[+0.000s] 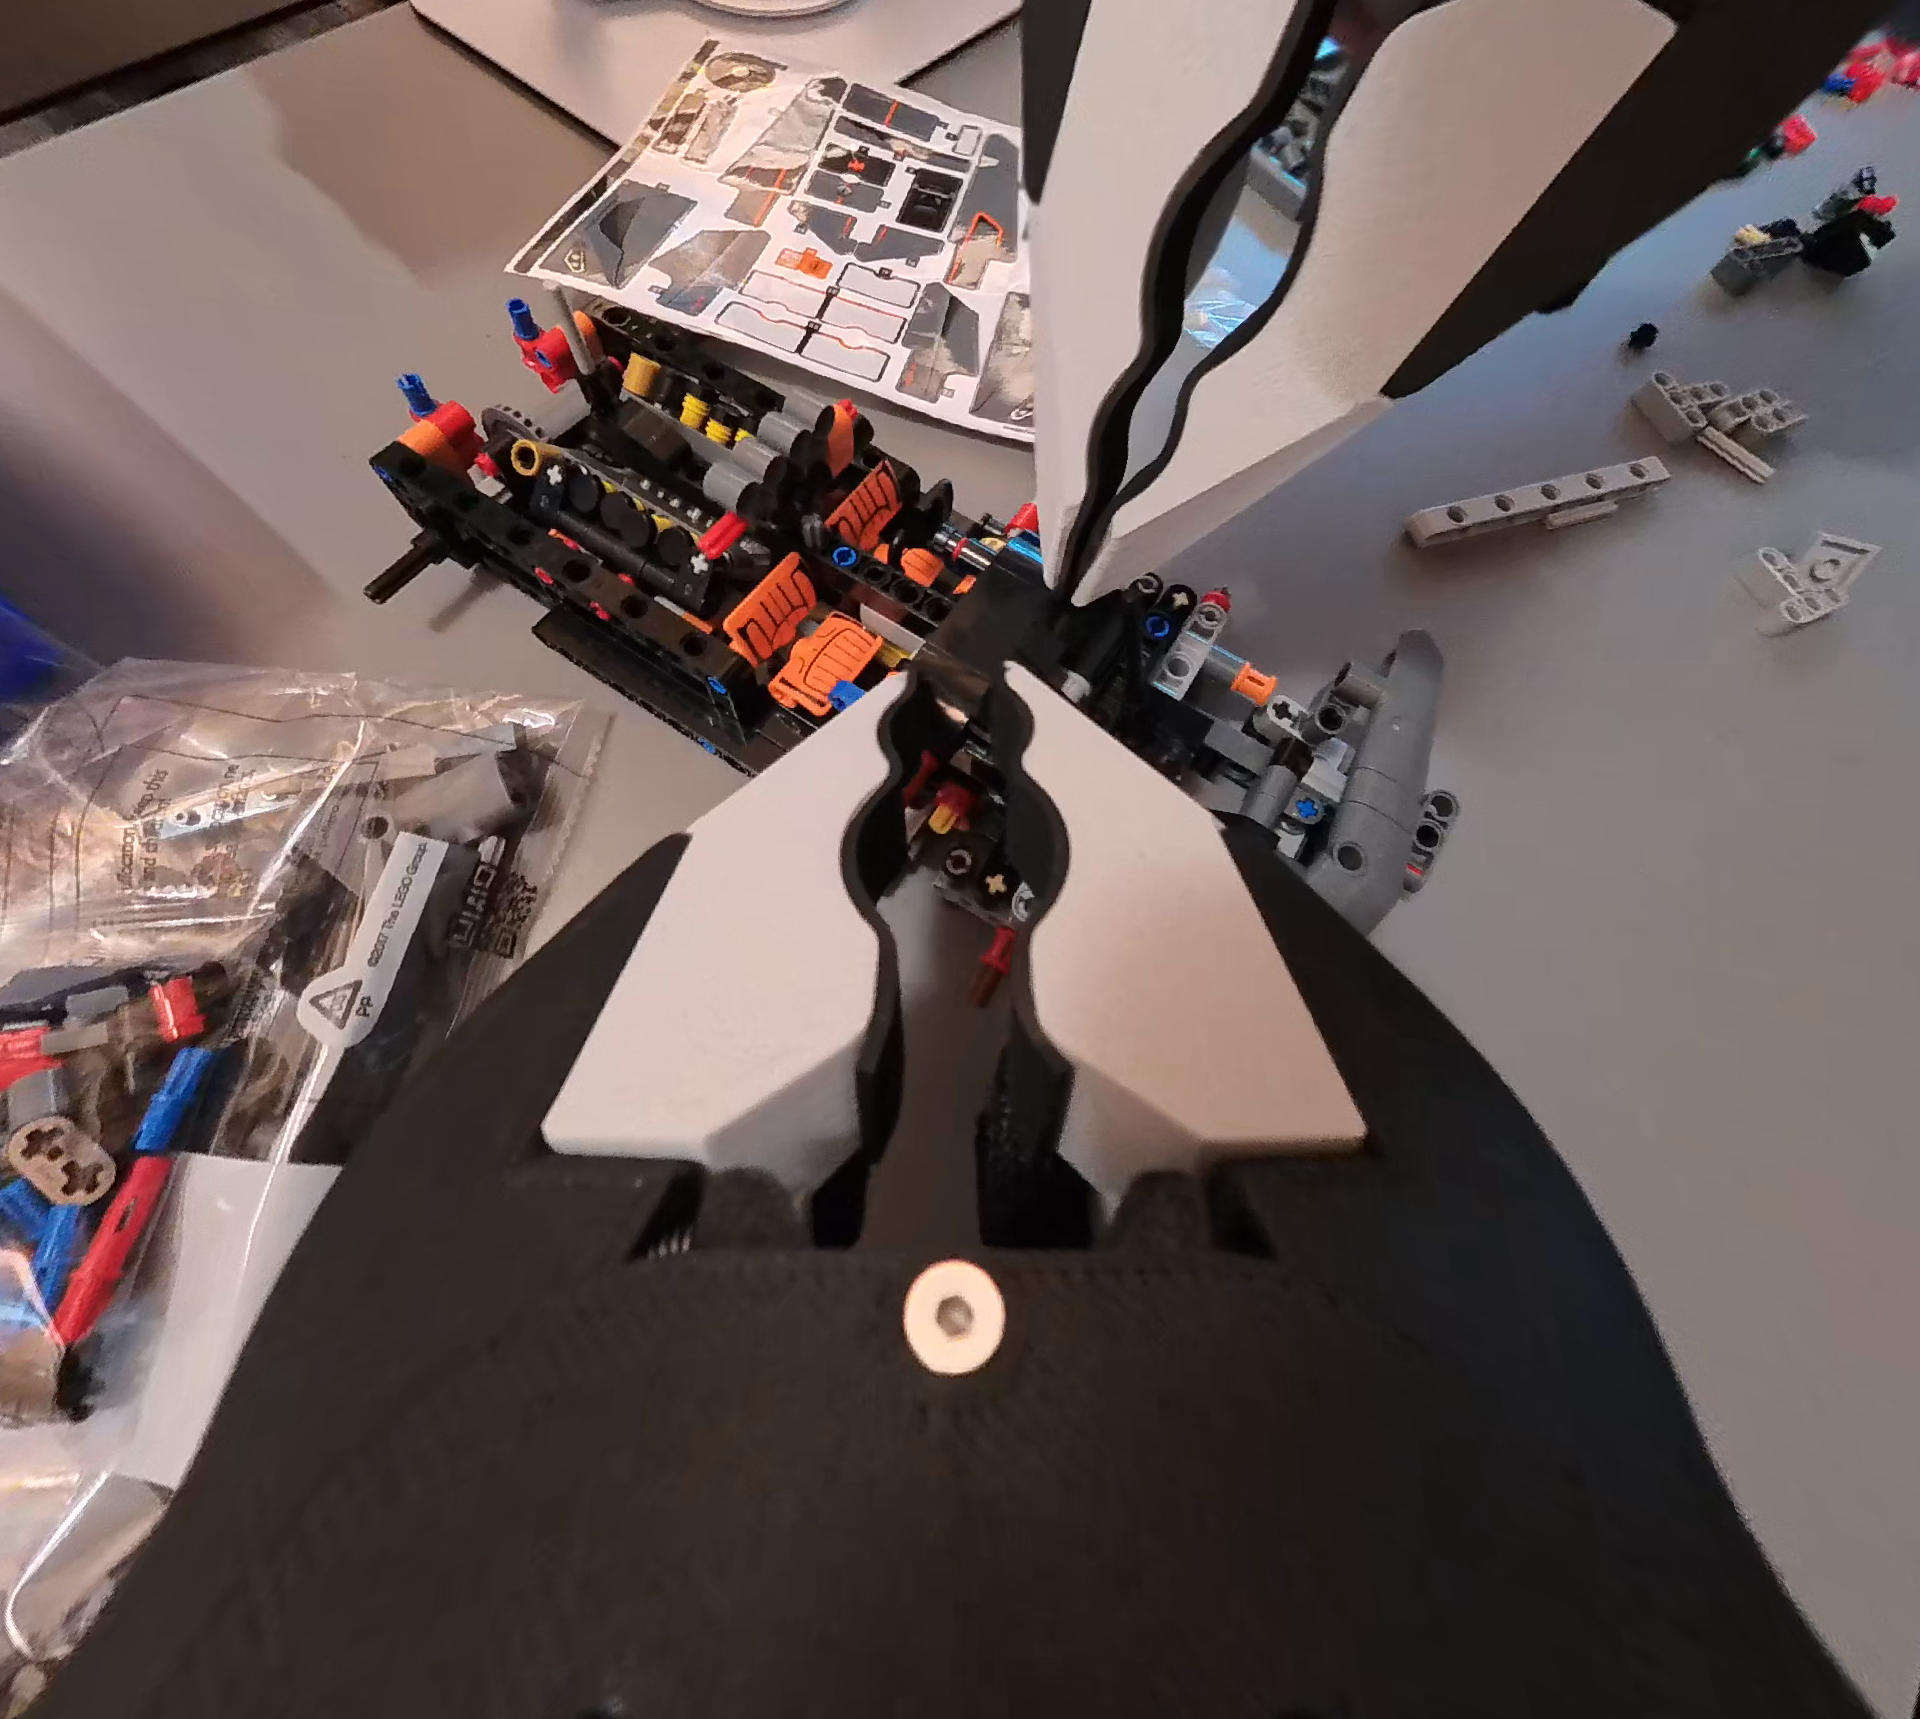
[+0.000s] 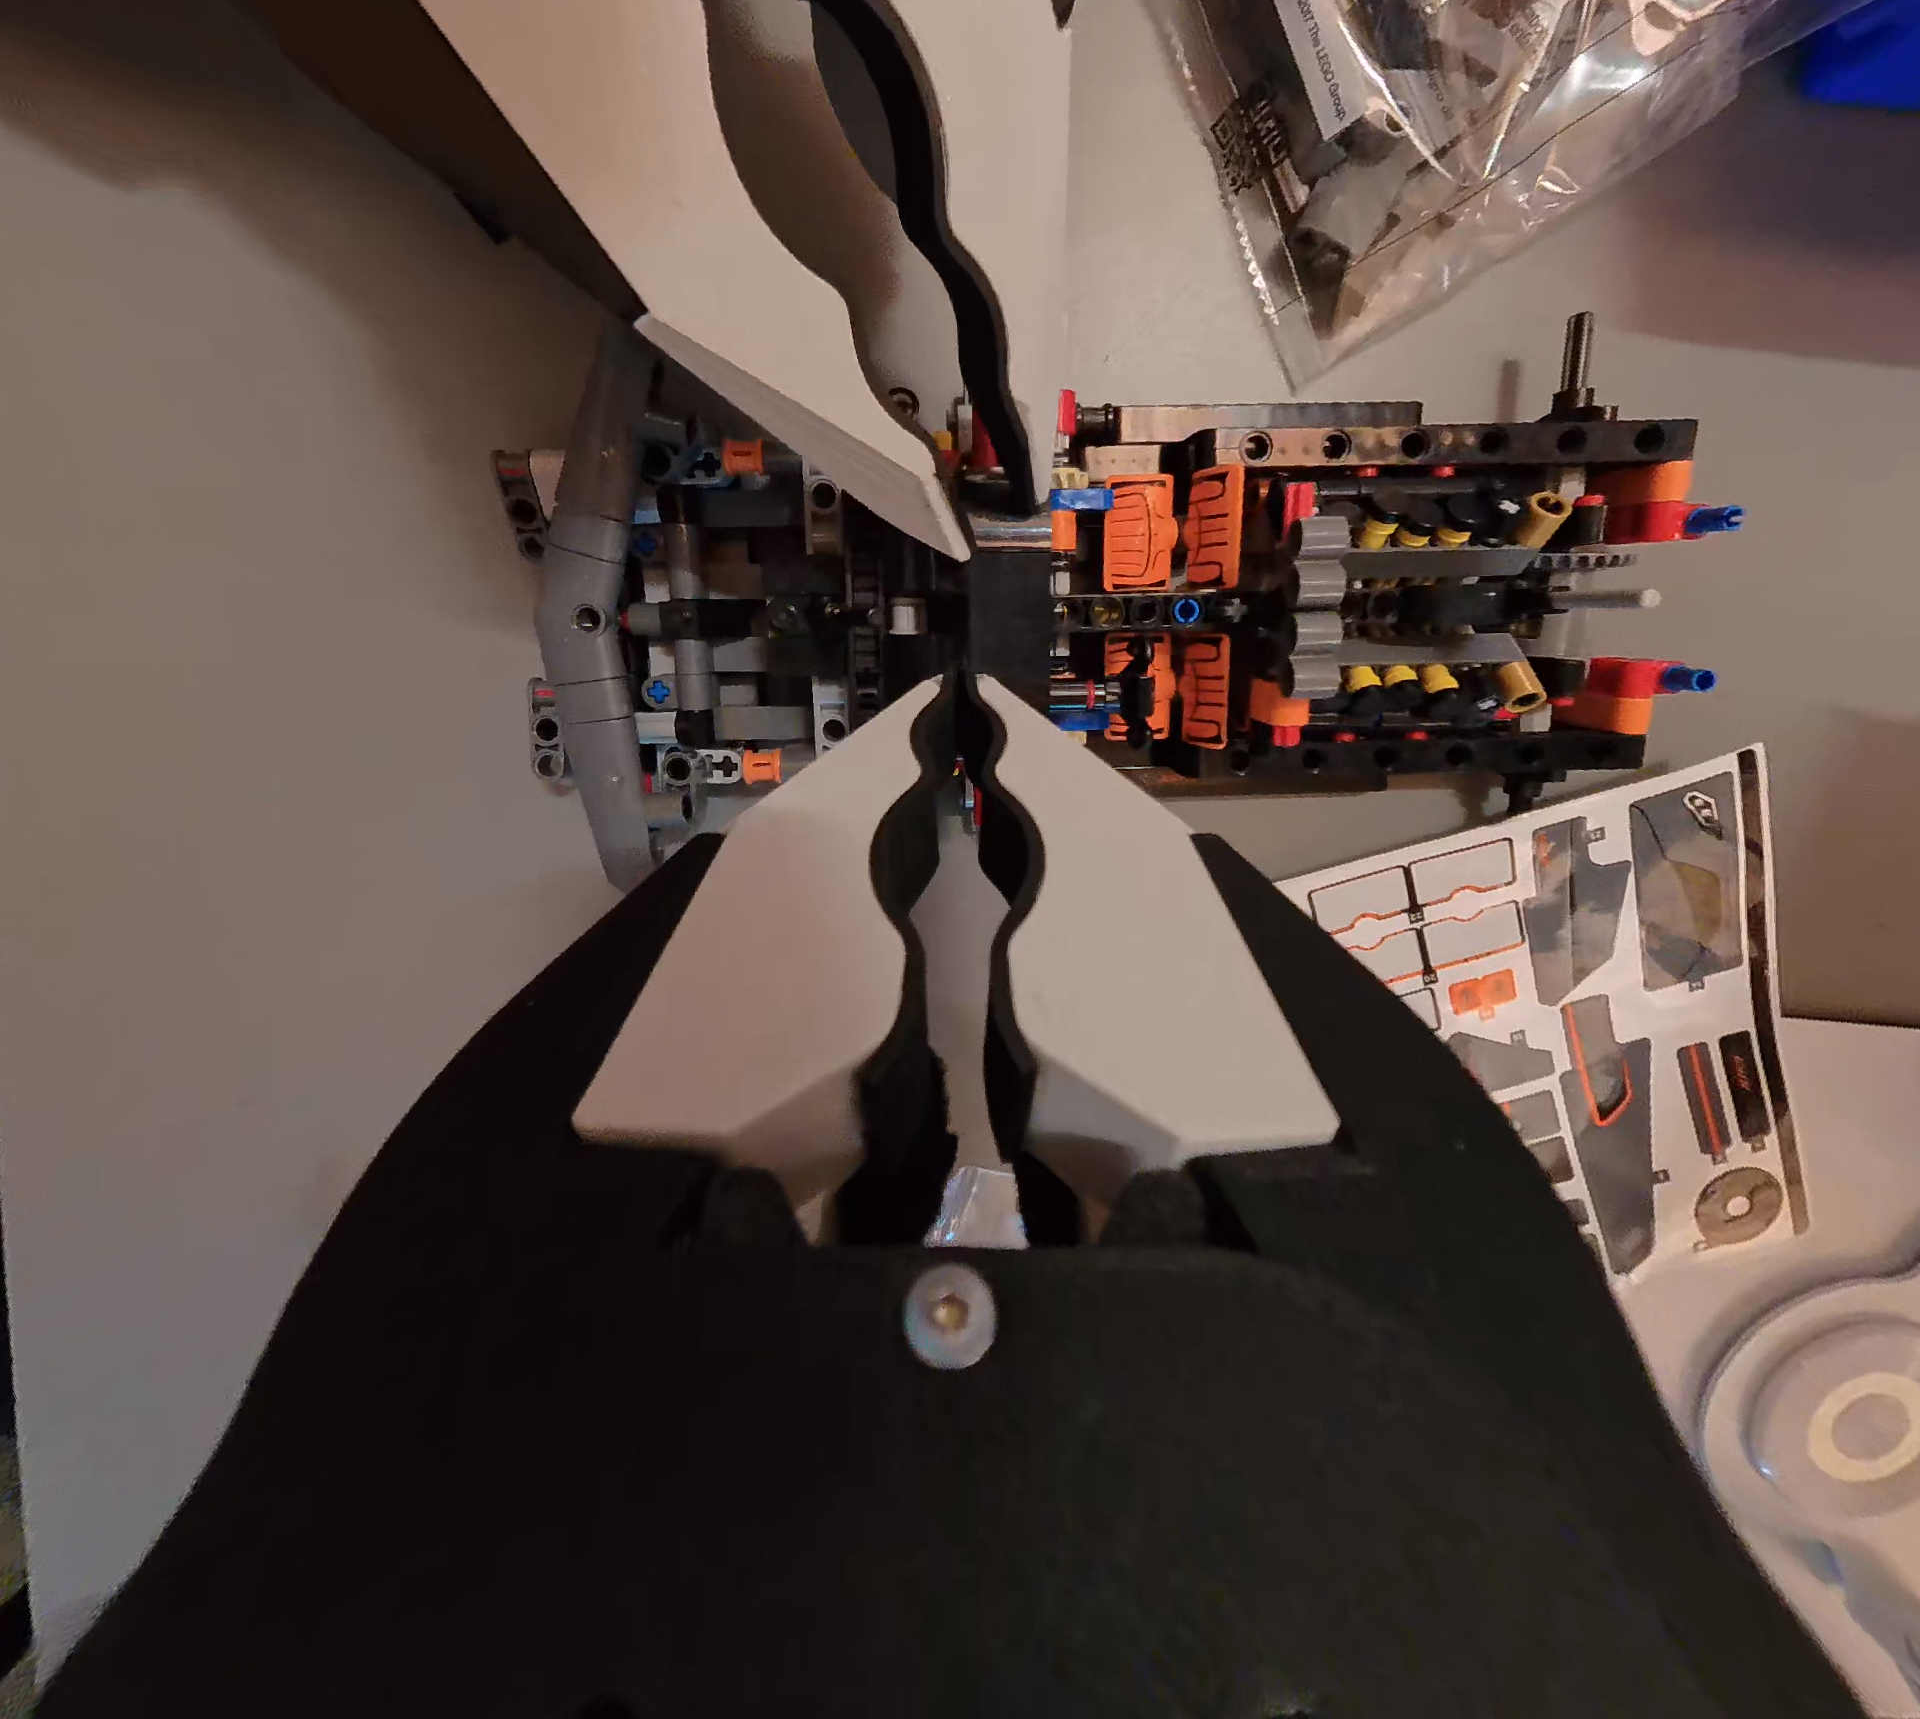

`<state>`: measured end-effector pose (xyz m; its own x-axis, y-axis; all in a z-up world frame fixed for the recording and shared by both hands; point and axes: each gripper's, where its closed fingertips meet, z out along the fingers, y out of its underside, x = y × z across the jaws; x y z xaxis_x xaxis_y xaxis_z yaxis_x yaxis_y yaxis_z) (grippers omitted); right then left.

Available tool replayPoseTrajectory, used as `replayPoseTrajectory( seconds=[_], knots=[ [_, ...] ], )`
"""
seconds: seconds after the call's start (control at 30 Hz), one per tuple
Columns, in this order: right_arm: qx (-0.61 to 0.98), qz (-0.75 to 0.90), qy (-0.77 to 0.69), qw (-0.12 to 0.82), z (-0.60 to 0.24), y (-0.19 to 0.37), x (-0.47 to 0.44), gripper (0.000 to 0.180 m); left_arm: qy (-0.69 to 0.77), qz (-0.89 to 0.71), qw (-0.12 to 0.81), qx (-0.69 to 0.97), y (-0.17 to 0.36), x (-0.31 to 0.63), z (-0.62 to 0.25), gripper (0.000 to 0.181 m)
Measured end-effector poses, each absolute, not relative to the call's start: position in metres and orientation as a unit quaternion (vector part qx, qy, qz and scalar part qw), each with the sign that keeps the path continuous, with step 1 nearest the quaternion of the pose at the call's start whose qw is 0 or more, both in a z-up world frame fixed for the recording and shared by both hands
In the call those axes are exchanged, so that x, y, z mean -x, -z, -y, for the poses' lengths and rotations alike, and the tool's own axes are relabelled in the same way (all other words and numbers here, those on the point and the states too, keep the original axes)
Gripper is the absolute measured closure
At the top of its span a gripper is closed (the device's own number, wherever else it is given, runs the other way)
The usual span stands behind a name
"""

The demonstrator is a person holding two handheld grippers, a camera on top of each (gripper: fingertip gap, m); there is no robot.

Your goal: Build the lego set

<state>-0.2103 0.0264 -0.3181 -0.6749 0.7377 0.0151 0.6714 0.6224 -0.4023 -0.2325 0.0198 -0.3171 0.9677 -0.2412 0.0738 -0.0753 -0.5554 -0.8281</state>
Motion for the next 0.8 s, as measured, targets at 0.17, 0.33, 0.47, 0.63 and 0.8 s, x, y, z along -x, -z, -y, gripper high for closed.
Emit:
replayPoseTrajectory(
  seconds=[0.17,0.33,0.47,0.63,0.8],
  knots=[
    [0.389,0.899,-0.185,0.078,-0.0275,0.3184,0.2091,0.18,0.092,-0.091,0.465,0.876,0.3171,0.2309,-0.021,0.171],
    [0.382,0.899,-0.197,0.086,-0.0287,0.3194,0.2076,0.18,0.101,-0.089,0.472,0.871,0.3154,0.2292,-0.0211,0.171],
    [0.379,0.898,-0.205,0.092,-0.0285,0.3197,0.2079,0.18,0.1,-0.095,0.472,0.871,0.3162,0.2288,-0.0209,0.171],
    [0.371,0.902,-0.193,0.105,-0.0282,0.3203,0.2082,0.18,0.094,-0.103,0.467,0.873,0.3163,0.2264,-0.0206,0.175],
    [0.355,0.907,-0.187,0.129,-0.0279,0.3207,0.208,0.18,0.068,-0.116,0.468,0.873,0.3167,0.2243,-0.0195,0.181]
  ],
)
